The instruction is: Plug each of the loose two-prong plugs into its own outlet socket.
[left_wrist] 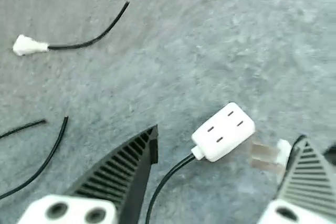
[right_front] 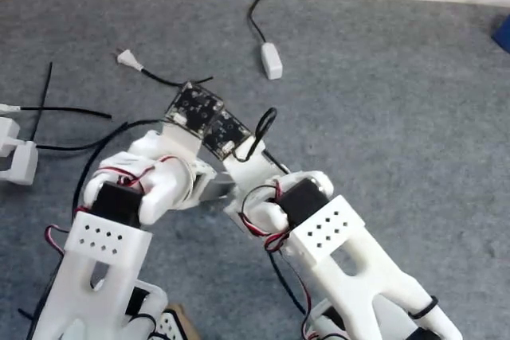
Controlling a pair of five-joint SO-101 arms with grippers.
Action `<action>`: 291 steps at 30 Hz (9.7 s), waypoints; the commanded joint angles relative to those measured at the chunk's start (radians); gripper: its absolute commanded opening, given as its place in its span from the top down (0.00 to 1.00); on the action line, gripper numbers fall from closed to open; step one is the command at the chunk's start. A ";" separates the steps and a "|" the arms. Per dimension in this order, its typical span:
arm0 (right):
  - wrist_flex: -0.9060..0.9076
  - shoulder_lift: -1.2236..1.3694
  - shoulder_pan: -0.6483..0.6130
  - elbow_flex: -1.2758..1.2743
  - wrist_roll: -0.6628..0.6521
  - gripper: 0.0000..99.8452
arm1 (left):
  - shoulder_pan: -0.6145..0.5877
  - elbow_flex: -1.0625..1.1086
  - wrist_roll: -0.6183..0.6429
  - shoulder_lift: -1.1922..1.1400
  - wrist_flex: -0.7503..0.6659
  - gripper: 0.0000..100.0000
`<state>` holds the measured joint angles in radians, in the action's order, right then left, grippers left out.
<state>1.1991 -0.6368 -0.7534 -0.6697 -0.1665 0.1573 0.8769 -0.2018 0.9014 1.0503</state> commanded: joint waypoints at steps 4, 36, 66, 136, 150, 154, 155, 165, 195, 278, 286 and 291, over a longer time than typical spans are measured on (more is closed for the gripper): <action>0.019 -0.030 0.027 0.102 0.003 0.99 | -0.030 0.058 -0.017 0.008 -0.051 0.64; 0.170 0.277 0.102 0.553 -0.066 0.99 | -0.033 0.117 -0.017 0.008 -0.091 0.64; 0.489 0.668 0.058 0.951 0.025 0.99 | -0.381 0.035 0.158 0.004 -0.160 0.64; 0.033 0.085 -0.022 0.331 0.112 0.99 | -0.042 0.153 0.155 0.002 -0.130 0.64; 0.039 0.087 -0.024 0.328 0.121 0.99 | -0.096 0.148 0.157 0.008 -0.130 0.64; 0.054 0.088 -0.021 0.328 0.121 0.99 | -0.219 0.133 0.160 0.002 -0.172 0.64; 0.053 0.088 -0.021 0.328 0.123 0.99 | -0.217 0.134 0.160 0.002 -0.173 0.64; 0.068 0.341 0.039 0.435 0.132 0.99 | -0.346 0.116 0.164 0.008 -0.181 0.64; 0.466 0.832 0.085 1.017 0.529 0.99 | -0.570 0.438 0.238 0.005 -0.617 0.64; 0.349 1.148 0.068 0.932 0.812 0.99 | -0.544 0.463 0.236 0.008 -0.631 0.64; 0.392 1.293 0.077 1.056 0.810 0.99 | -0.544 0.463 0.236 0.008 -0.631 0.64; 0.403 1.366 0.131 1.112 0.790 0.99 | -0.544 0.463 0.236 0.008 -0.631 0.64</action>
<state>1.5888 0.6644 -0.6628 0.4242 0.6559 -0.4028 1.3418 0.0345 0.8999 0.4381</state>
